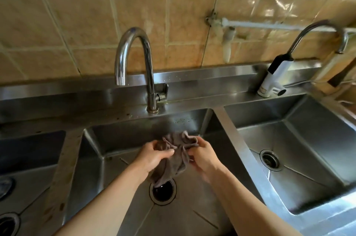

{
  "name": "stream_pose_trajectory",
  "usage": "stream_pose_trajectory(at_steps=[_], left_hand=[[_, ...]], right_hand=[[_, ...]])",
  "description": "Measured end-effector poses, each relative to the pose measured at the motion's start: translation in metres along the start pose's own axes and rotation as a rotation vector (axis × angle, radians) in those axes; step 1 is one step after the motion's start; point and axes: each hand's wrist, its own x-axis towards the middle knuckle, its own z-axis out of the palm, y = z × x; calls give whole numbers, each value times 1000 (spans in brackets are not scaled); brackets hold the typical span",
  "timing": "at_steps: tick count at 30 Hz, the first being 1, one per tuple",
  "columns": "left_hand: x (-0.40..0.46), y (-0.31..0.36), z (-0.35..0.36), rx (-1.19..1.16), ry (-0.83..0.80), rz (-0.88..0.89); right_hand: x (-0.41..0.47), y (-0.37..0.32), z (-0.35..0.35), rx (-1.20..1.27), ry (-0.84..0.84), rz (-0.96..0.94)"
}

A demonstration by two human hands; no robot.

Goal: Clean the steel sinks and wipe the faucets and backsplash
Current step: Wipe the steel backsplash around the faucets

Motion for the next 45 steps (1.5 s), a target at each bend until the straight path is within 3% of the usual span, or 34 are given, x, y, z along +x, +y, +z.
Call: stream_pose_trajectory(at_steps=[3,6,8,10,13,15,18,22,27,32,36,40,43,45], left_hand=[[-6,18,4,-177,55,24],[-11,34,13,-296,80,35],[-12,43,22,-264,90,54],[-14,52,38,-242,88,58],[-17,66,74,-215,-16,69],[-18,75,101,-158,-100,71],[-14,88,134,-59,-143,70],[3,107,161,33,-13,111],[35,128,171,133,115,144],[82,142,157,272,174,214],[116,148,143,335,203,297],[146,139,133,403,199,296],[163,126,127,469,198,276],[173,115,128,524,203,265]], right_hand=[[6,-4,-13,-231,253,-21],[2,-17,-29,-295,324,-5],[-2,-27,-36,-237,250,-20],[-5,-35,-43,-141,52,77],[1,-39,-58,236,-182,233],[6,-43,-78,384,-124,179],[12,-49,-119,397,24,92],[31,-58,-178,538,145,136],[67,-63,-218,738,157,246],[114,-96,-214,760,173,26],[145,-140,-200,604,325,-215],[172,-173,-184,287,491,-472],[203,-176,-185,-22,493,-674],[234,-165,-192,-432,469,-735]])
